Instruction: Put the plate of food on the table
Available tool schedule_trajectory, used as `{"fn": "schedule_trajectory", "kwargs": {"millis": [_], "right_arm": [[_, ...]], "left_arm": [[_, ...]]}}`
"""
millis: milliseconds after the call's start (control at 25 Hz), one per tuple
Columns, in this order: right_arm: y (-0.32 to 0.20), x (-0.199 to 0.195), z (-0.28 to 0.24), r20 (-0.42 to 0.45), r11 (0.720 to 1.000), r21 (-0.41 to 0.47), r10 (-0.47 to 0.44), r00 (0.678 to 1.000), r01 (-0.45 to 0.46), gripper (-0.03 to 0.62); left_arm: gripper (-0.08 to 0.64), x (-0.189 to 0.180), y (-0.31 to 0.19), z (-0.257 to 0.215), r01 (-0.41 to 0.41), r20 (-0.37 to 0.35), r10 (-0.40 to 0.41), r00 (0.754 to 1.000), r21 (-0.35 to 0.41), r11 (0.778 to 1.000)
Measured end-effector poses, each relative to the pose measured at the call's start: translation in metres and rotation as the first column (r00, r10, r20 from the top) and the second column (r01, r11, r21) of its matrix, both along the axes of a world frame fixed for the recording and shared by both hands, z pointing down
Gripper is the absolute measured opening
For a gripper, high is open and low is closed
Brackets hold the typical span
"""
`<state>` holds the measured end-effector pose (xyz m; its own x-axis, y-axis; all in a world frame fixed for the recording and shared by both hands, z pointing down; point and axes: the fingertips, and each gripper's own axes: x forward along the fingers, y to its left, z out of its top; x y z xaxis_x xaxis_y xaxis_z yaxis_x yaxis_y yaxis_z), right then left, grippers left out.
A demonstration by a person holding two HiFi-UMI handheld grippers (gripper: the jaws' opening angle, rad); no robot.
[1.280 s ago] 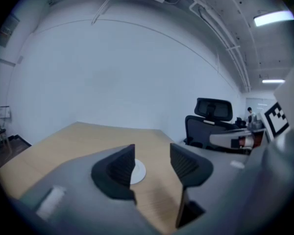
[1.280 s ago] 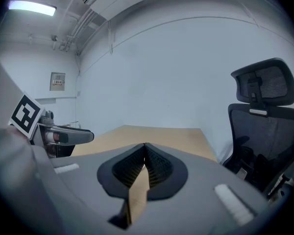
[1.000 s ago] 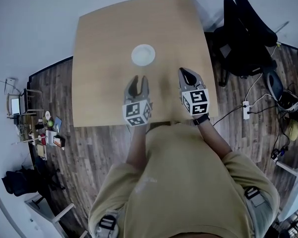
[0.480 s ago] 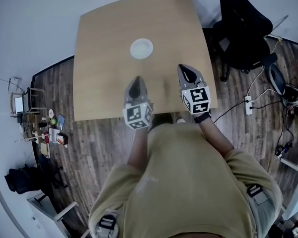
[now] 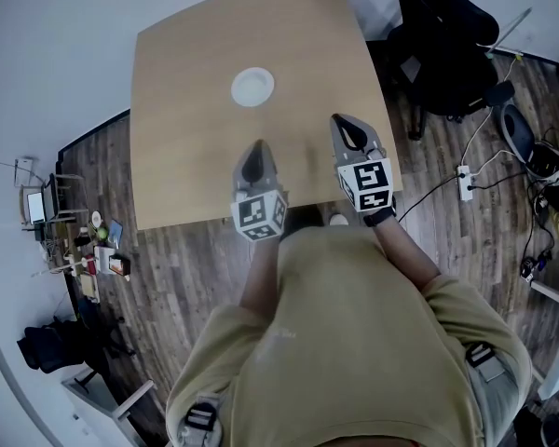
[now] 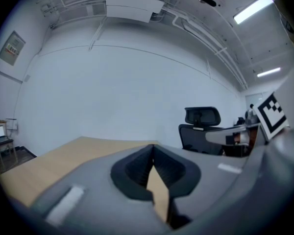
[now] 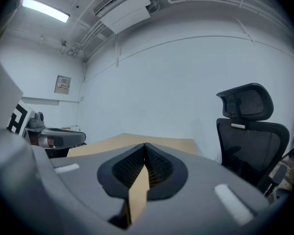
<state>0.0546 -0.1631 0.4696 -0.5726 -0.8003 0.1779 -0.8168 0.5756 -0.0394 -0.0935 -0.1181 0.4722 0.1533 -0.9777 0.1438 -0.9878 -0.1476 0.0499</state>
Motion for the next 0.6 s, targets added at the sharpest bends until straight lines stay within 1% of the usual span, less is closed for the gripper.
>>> {"fn": "schedule_trajectory", "kwargs": {"millis": [200,440,600], "right_arm": [[-0.014,0.001,0.001,0.007,1.000,-0.014,0.014,1.000,-0.014,0.005],[-0.042,-0.009,0.005,0.006,0.999,-0.032,0.015,1.000,-0.015,0.005],[-0.065,-0.022,0.015,-0.006,0.998,-0.058,0.011,1.000,-0.011,0.005]], "left_arm": [[0.003,-0.004,-0.013,0.005,-0.003,-0.003,0.003,1.000,-0.034,0.999],[0.003,-0.015,-0.041,0.014,-0.003,-0.009,0.002,1.000,-0.082,0.997],[0.003,-0.029,-0.061,0.026,0.003,-0.019,-0.005,1.000,-0.119,0.993]]}}
